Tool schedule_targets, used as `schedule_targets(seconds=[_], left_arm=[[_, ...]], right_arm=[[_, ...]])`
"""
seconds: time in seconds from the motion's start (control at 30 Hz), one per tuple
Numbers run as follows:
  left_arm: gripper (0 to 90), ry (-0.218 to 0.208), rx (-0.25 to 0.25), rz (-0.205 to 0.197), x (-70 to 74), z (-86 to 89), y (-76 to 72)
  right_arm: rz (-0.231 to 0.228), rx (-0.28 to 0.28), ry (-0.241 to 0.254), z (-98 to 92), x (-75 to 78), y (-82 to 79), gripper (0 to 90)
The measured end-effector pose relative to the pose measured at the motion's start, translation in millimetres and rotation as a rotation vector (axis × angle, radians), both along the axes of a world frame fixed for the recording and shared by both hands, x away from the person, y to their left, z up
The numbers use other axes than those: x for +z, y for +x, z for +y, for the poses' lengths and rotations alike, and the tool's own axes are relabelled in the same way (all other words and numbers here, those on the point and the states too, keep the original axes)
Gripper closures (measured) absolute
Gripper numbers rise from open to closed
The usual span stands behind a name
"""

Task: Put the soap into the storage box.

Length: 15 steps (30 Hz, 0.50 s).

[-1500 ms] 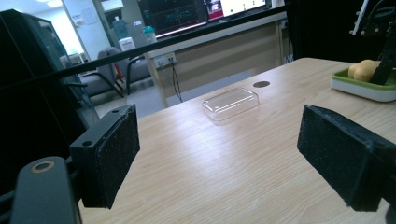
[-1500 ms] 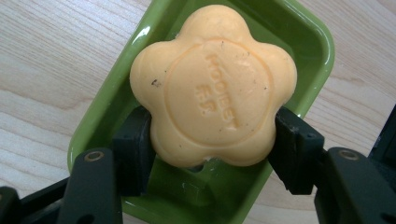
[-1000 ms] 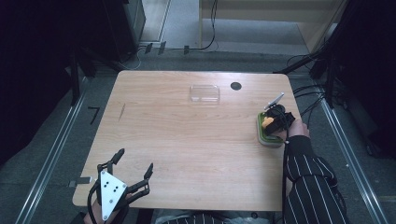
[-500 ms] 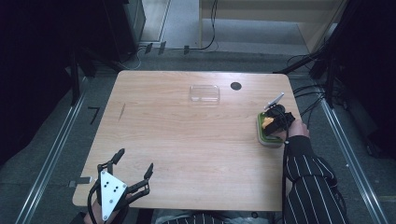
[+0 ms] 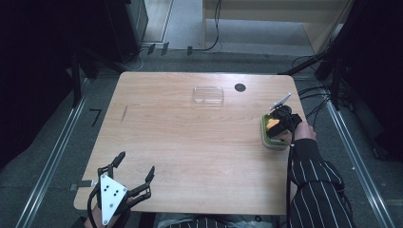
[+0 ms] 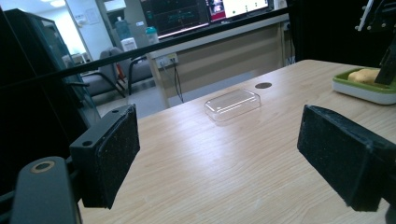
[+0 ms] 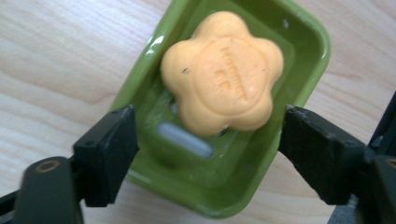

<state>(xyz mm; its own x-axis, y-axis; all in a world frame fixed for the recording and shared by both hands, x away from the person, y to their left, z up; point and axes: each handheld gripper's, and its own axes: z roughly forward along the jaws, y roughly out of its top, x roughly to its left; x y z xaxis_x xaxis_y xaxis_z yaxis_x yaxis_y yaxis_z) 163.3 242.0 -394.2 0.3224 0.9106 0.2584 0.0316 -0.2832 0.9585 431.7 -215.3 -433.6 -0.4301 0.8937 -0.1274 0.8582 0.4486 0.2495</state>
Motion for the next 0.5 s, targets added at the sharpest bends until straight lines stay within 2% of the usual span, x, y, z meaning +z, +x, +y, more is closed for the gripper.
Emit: schedule_targets(seconds=[0.37, 0.5], left_arm=[[13.0, 0.003, -0.001, -0.002, 0.1, -0.3, -0.3], [13.0, 0.001, -0.001, -0.002, 0.1, -0.1, -0.4]], right_arm=[[0.049, 0.036, 0.018, 6.0, 4.0, -21.2, 8.1], [0.064, 0.030, 0.015, 6.0, 3.7, -28.4, 5.7]])
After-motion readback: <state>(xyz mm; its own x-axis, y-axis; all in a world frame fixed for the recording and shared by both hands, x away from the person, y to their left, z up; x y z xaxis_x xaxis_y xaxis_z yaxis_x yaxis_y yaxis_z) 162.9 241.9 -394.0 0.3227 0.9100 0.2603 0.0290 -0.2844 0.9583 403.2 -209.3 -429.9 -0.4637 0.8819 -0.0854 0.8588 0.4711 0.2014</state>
